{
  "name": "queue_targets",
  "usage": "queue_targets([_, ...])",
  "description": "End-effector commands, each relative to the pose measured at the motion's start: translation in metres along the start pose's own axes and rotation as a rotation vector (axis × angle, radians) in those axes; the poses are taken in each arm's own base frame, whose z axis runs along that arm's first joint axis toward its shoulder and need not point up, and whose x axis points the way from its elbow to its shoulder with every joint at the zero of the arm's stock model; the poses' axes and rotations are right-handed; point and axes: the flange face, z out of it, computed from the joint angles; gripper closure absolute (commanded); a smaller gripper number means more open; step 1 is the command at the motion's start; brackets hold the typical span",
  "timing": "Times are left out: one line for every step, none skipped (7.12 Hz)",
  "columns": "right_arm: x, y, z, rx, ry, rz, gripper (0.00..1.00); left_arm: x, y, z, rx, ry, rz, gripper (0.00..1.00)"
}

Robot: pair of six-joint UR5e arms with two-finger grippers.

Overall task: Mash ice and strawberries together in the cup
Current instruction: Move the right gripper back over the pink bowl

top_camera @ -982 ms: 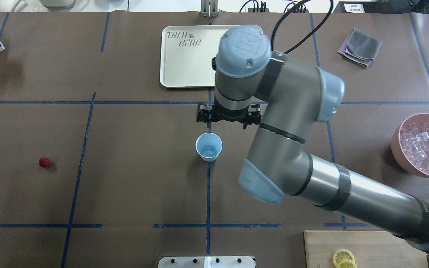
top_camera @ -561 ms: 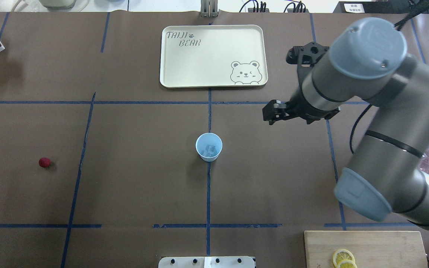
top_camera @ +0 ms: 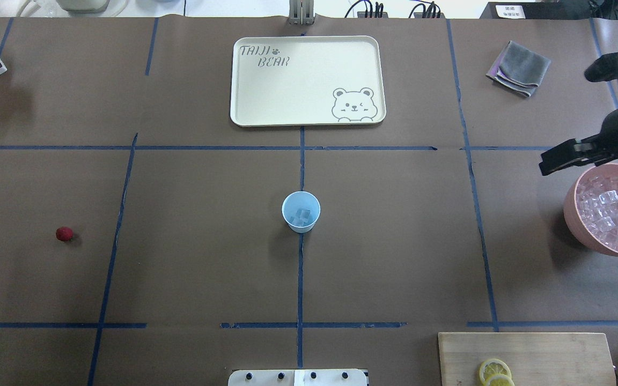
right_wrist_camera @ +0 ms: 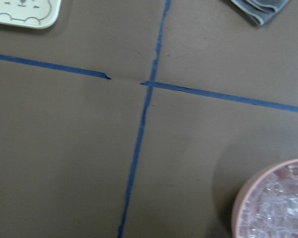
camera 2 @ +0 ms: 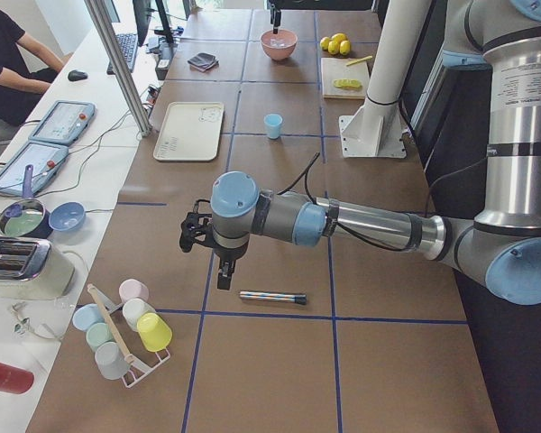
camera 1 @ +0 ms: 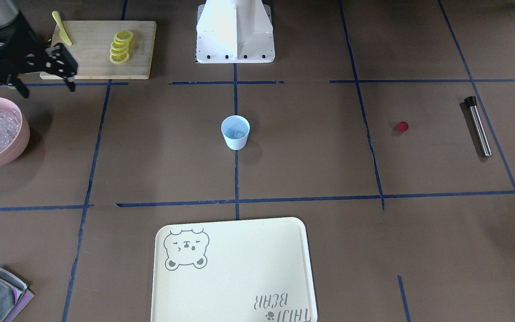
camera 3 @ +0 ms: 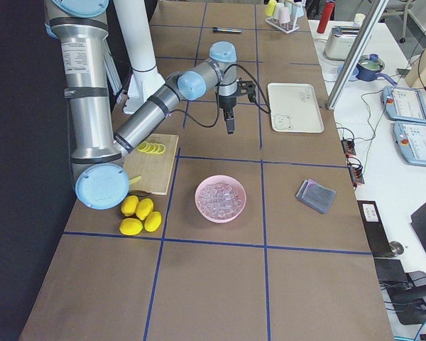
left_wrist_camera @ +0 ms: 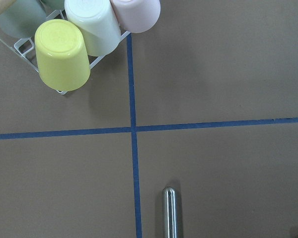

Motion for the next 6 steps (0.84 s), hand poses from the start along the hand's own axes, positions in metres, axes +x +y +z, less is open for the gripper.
queue_targets([0.122, 0.017, 0.020, -0.021, -0.012, -0.026, 0.01, 0.000, 0.000, 0.000, 0.001, 0.000, 0.001, 0.00])
queue_targets([0.151, 0.021, 0.052, -0.038, -0.006, -0.013, 0.01, 0.000, 0.000, 0.000, 0.001, 0.000, 0.001, 0.00])
queue_targets([0.178, 0.017, 0.084, -0.006, -0.014, -0.001, 0.01, 0.000, 0.000, 0.000, 0.001, 0.000, 0.001, 0.00])
queue_targets([0.172, 0.015, 0.098, 0.022, -0.038, 0.085, 0.01, 0.001, 0.000, -0.001, 0.002, 0.002, 0.002, 0.00])
queue_targets([0.159, 0.019, 0.108, 0.020, -0.052, 0.106, 0.01, 0.000, 0.000, 0.000, 0.001, 0.000, 0.001, 0.00])
queue_targets([0.146, 0.022, 0.123, -0.007, -0.043, 0.081, 0.02, 0.000, 0.000, 0.000, 0.001, 0.000, 0.001, 0.00])
